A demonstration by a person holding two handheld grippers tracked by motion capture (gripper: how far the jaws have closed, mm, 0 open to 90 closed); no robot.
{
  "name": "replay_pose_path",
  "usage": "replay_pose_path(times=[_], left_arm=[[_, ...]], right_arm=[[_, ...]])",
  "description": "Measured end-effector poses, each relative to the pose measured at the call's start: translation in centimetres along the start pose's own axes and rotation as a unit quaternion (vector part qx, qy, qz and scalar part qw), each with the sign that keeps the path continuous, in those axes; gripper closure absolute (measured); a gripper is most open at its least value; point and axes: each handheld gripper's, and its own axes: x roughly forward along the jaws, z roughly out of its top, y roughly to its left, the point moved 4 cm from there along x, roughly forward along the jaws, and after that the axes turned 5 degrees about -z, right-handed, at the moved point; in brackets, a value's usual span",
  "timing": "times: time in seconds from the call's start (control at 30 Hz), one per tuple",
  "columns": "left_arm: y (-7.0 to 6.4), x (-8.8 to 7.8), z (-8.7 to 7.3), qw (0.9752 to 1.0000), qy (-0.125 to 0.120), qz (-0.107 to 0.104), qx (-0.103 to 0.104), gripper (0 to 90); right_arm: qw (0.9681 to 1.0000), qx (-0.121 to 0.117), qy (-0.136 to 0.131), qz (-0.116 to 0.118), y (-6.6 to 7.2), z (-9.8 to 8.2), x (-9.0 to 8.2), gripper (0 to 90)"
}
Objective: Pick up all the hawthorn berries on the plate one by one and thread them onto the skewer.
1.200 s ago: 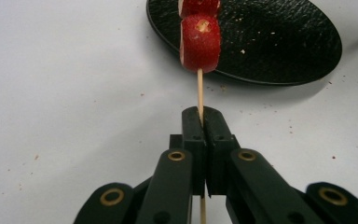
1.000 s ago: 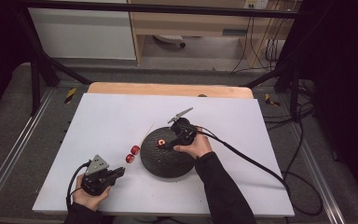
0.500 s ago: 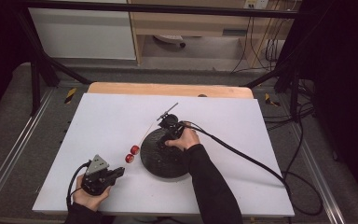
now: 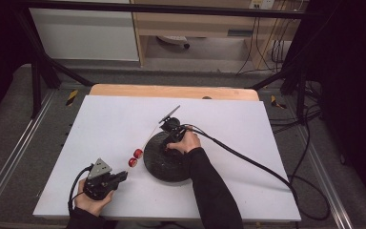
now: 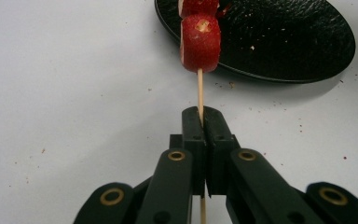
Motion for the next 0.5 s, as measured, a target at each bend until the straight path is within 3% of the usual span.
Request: replay_pose_path(times=[0.2, 0.5], left_arm=[[-0.04, 0.0, 0.0, 1.0, 0.0, 0.0, 0.001, 88.5], [-0.11, -0.09, 0.03, 1.0, -0.003, 0.001, 0.002, 88.5]], right_arm=[[0.9998, 0.014, 0.012, 0.002, 0.07, -0.09, 0.06, 60.1], [0.9997, 0.023, 0.003, 0.011, 0.16, 0.02, -0.72, 60.6]])
